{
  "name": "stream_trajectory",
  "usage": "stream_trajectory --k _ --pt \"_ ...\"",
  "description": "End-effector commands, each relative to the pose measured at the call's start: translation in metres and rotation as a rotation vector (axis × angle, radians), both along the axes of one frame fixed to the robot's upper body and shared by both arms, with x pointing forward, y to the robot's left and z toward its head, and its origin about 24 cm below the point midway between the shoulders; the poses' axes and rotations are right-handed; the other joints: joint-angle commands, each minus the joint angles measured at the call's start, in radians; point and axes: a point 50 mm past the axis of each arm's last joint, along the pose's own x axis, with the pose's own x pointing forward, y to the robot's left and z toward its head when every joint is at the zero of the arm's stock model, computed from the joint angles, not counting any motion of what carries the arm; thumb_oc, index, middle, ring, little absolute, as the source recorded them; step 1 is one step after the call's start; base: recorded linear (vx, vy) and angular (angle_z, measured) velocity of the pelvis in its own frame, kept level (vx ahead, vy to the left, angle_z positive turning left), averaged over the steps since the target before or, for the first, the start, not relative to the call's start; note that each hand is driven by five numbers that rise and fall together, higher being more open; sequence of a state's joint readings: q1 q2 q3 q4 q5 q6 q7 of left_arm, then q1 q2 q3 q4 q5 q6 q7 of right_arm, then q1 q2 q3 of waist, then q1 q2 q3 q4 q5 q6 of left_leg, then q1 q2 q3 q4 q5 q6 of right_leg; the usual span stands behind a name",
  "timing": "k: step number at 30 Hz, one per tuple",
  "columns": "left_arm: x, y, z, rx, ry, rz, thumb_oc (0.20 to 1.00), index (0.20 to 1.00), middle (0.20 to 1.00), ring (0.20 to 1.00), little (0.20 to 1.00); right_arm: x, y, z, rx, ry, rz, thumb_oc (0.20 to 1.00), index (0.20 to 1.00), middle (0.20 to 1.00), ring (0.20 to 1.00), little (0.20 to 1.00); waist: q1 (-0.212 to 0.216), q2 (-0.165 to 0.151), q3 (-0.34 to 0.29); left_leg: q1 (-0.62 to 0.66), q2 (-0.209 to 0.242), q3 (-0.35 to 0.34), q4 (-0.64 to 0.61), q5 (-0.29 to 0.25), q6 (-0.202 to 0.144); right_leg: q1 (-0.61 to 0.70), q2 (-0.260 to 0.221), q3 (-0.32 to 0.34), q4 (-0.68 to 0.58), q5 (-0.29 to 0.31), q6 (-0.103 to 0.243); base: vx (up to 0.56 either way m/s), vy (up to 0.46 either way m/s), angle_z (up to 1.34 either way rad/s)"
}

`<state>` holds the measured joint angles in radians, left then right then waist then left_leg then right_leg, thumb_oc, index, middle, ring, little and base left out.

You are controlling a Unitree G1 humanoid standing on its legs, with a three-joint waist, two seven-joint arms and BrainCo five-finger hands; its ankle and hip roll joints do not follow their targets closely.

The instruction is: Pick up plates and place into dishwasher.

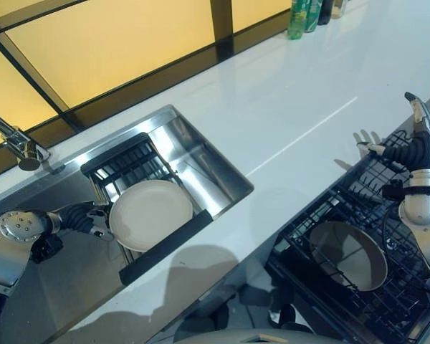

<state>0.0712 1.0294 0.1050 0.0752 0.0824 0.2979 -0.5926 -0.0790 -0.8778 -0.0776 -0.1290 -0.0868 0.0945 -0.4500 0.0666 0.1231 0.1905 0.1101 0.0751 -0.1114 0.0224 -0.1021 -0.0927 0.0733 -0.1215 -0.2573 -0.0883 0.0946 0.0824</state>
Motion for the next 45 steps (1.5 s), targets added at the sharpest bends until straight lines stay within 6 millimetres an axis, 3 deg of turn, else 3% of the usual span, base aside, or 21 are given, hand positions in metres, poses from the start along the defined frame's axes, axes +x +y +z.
stream_trajectory --k 1,5,11,17,26,34,39,42,45 --pt "-0.021 0.06 0.03 0.297 -0.134 0.285 1.0 1.0 1.0 1.0 1.0 -0.011 0.003 0.026 -0.055 -0.098 0.03 1.0 1.0 1.0 1.0 1.0 0.015 -0.041 -0.084 -0.128 -0.006 0.036 0.014 0.093 0.015 -0.012 -0.042 0.046 0.251 -0.235 0.035 0.0 0.0 0.0" --pt "-0.029 0.077 0.022 0.302 -0.324 0.497 1.0 1.0 1.0 1.0 1.0 -0.008 0.007 0.023 -0.054 -0.089 0.029 1.0 1.0 1.0 1.0 1.0 0.024 -0.052 -0.084 -0.134 -0.007 0.024 0.018 0.094 0.013 -0.013 -0.04 0.041 0.257 -0.24 0.03 0.0 0.0 0.0" --pt "-0.035 0.08 0.022 0.306 -0.685 0.742 1.0 1.0 1.0 1.0 1.0 -0.007 0.01 0.011 -0.046 -0.08 0.033 1.0 1.0 1.0 1.0 1.0 0.028 -0.067 -0.086 -0.136 -0.003 0.024 0.024 0.089 0.009 -0.018 -0.041 0.036 0.271 -0.252 0.022 0.01 0.001 0.0" --pt "-0.046 0.081 0.025 0.406 -0.749 0.82 1.0 1.0 1.0 1.0 1.0 -0.008 0.012 0.008 -0.034 -0.073 0.036 1.0 1.0 1.0 1.0 1.0 0.034 -0.082 -0.09 -0.139 -0.001 0.022 0.027 0.085 0.004 -0.02 -0.037 0.036 0.279 -0.261 0.016 0.0 0.0 0.0" --pt "-0.048 0.08 0.033 0.446 -0.729 0.754 1.0 1.0 1.0 1.0 1.0 -0.01 0.012 0.006 -0.029 -0.06 0.036 1.0 1.0 1.0 1.0 1.0 0.034 -0.082 -0.094 -0.134 0.0 0.025 0.028 0.083 0.003 -0.017 -0.033 0.041 0.281 -0.262 0.016 0.0 0.0 0.0" --pt "-0.049 0.072 0.069 0.561 -0.989 0.703 1.0 1.0 1.0 1.0 1.0 -0.012 0.01 0.004 -0.024 -0.051 0.031 1.0 1.0 1.0 1.0 1.0 0.033 -0.087 -0.097 -0.131 -0.001 0.027 0.026 0.083 0.001 -0.015 -0.032 0.045 0.279 -0.262 0.014 0.0 0.0 0.0" --pt "-0.03 0.033 0.101 0.526 -1.197 0.392 1.0 1.0 1.0 1.0 1.0 -0.014 0.011 0.004 -0.018 -0.047 0.044 1.0 1.0 1.0 1.0 1.0 0.027 -0.087 -0.094 -0.133 0.0 0.03 0.033 0.077 -0.002 -0.019 -0.034 0.049 0.288 -0.266 0.014 0.0 0.0 0.0" --pt "-0.02 0.01 0.107 0.489 -1.271 0.22 1.0 1.0 1.0 1.0 1.0 -0.012 0.013 0.001 -0.019 -0.045 0.051 1.0 1.0 1.0 1.0 1.0 0.021 -0.083 -0.094 -0.133 0.001 0.036 0.033 0.076 -0.004 -0.023 -0.034 0.051 0.293 -0.268 0.016 0.0 0.007 -0.01" --pt "-0.008 -0.003 0.104 0.459 -1.223 0.088 1.0 1.0 1.0 1.0 1.0 -0.01 0.015 -0.002 -0.022 -0.04 0.063 1.0 1.0 1.0 1.0 1.0 0.01 -0.075 -0.093 -0.13 0.004 0.044 0.03 0.076 -0.005 -0.026 -0.036 0.056 0.296 -0.266 0.02 0.02 0.026 -0.07"
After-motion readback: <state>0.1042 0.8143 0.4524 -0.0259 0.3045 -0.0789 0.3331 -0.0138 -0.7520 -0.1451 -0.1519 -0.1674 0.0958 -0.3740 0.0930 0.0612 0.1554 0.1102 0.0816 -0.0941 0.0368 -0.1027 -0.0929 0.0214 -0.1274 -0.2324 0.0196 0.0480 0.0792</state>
